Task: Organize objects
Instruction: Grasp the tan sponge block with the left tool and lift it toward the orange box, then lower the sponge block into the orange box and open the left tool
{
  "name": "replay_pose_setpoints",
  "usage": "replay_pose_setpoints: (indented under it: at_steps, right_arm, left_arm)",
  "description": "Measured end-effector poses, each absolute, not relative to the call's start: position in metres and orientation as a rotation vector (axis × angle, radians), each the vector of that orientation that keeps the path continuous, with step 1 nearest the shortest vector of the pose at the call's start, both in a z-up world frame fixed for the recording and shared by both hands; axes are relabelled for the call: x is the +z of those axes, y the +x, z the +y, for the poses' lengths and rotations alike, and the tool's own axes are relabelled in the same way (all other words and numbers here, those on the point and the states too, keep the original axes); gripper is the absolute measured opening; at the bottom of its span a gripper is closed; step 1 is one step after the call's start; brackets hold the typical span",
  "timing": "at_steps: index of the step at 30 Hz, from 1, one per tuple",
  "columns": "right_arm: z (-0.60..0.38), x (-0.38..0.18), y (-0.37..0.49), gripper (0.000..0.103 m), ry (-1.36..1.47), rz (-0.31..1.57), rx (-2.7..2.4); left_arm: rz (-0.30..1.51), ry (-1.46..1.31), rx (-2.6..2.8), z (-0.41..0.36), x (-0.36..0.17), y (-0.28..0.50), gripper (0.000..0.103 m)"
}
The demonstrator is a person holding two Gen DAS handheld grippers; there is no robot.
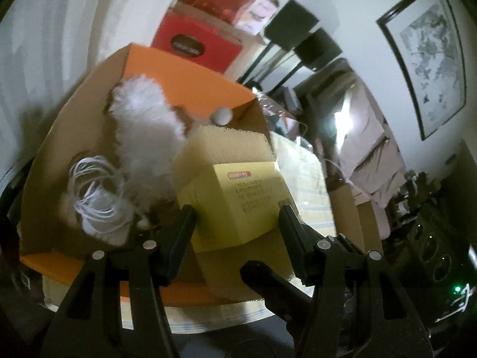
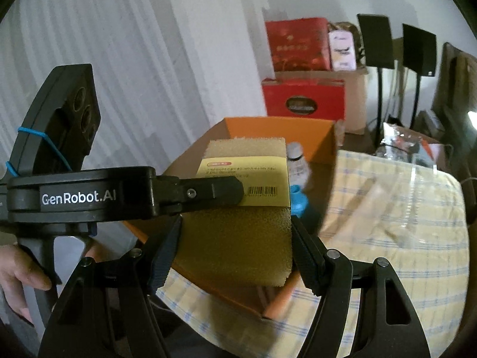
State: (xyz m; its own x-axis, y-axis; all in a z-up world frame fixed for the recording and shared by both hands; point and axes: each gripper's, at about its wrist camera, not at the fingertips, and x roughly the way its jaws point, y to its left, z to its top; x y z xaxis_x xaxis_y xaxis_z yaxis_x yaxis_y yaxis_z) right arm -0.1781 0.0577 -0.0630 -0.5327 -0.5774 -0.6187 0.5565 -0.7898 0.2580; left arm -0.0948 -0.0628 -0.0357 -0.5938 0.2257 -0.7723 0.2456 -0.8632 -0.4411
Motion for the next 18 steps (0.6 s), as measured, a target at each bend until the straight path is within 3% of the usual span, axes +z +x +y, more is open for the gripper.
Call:
replay_pose_setpoints:
  at_steps: [18]
  right_arm:
    - [0.023, -0.117, -0.191, 0.073, 1.052, 0.088, -2.225]
  left_arm:
    - [0.811, 1.507, -2.6, -0.074, -0.072, -0.095, 0.054]
